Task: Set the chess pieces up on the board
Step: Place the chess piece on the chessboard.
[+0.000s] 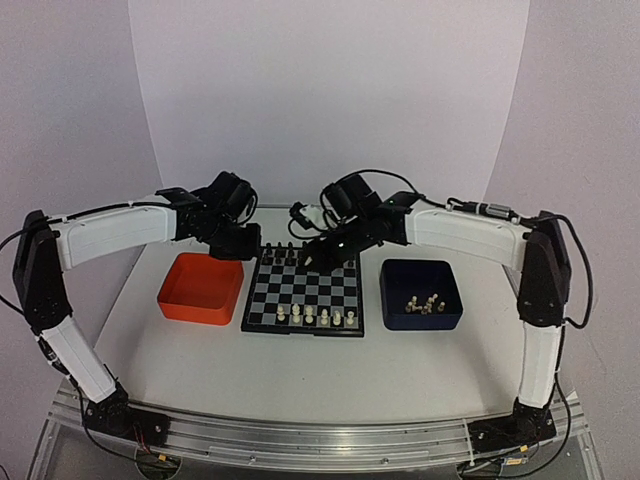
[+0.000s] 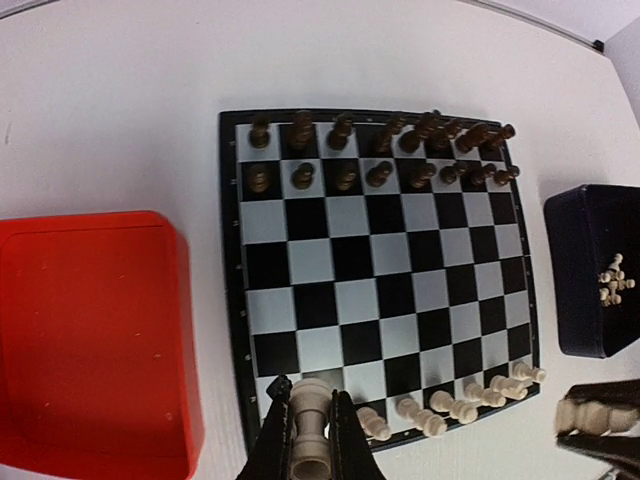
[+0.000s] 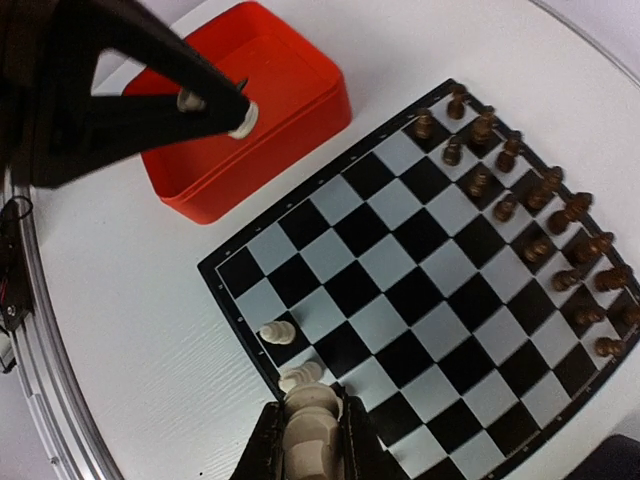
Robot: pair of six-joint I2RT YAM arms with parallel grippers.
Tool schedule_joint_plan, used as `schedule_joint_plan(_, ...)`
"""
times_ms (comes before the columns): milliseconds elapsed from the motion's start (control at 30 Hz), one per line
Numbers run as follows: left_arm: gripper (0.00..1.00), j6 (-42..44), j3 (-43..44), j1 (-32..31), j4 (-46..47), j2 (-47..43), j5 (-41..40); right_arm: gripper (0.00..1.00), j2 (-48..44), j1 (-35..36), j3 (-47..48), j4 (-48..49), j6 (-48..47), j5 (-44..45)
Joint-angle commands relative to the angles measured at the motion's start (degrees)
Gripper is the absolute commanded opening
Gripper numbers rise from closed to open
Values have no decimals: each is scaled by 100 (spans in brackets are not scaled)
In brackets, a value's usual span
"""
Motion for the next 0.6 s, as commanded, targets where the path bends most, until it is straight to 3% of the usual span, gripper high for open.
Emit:
schedule_joint_plan(0,0,-50,-296,247,-474,-740,-284,0,808,584,1066,-395,-298,446)
schedule_joint_plan(267,0,-121,-799,555,-760,-1519,-610,0,2150,993,2503,-944,-1087,635)
schedule_joint_plan(567,0,-152,-902,613,-996,-1713,-895,2,2678,1003,2949,-1238,-1828,832)
